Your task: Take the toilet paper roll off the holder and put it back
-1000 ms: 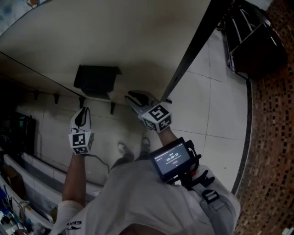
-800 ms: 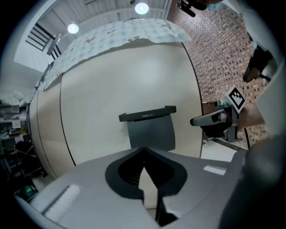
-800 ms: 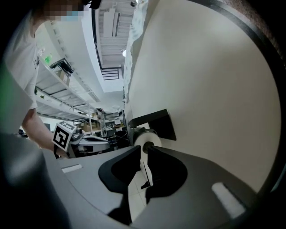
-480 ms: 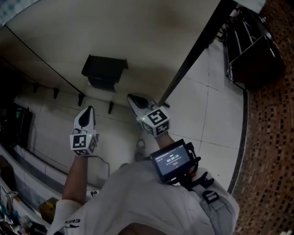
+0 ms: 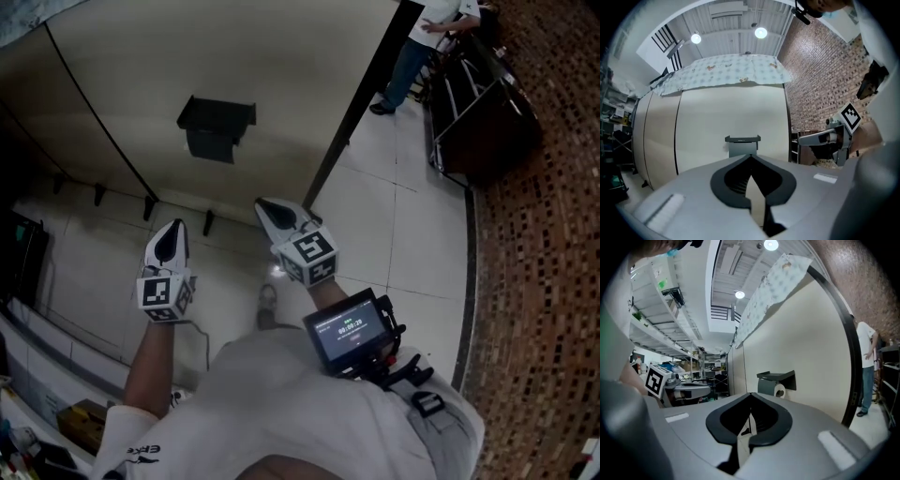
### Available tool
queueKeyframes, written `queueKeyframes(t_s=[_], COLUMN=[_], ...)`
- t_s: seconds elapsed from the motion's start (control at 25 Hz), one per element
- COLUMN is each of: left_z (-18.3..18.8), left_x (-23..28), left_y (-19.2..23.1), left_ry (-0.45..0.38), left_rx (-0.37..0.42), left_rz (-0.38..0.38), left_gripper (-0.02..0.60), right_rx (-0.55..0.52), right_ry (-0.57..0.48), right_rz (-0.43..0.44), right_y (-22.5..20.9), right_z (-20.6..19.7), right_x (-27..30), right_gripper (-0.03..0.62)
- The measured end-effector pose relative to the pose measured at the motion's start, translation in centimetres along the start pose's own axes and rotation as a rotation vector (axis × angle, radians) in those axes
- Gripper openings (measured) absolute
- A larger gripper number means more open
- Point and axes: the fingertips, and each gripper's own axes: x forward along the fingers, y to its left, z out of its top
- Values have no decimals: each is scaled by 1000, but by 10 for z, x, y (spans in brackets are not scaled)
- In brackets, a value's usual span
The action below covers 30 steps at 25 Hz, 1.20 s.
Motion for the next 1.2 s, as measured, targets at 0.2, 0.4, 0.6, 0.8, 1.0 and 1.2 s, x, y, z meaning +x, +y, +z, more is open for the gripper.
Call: queueKeyframes(t_s=[0.2,0.4,0.6,0.8,1.0,1.2], left_z=[6,8,9,24,28,19], left_x=[-41,-65,-83,-85,-89,-100], left_y=[-23,-49,-68,-93,-113,-114], left_ry=[-24,-27,-23,-60,-66,-55], left_rx=[-5,-5,4,11,19,24], left_rz=[-30,-60,-61,-55,-58,-59], left_gripper=[2,2,2,2,2,2], right_rx=[30,29,15,-5,-33,-35], right_ry=[-1,4,-7,-34,-41,-43], right_rz=[-52,-68,-49,-13,30,52], right_y=[28,50,63,54,55,66], right_z=[-8,-10,-9,5,8,1], right_x=[-41,-71,-94,-115,-129,-130], right_gripper=[14,14,12,11,8,6])
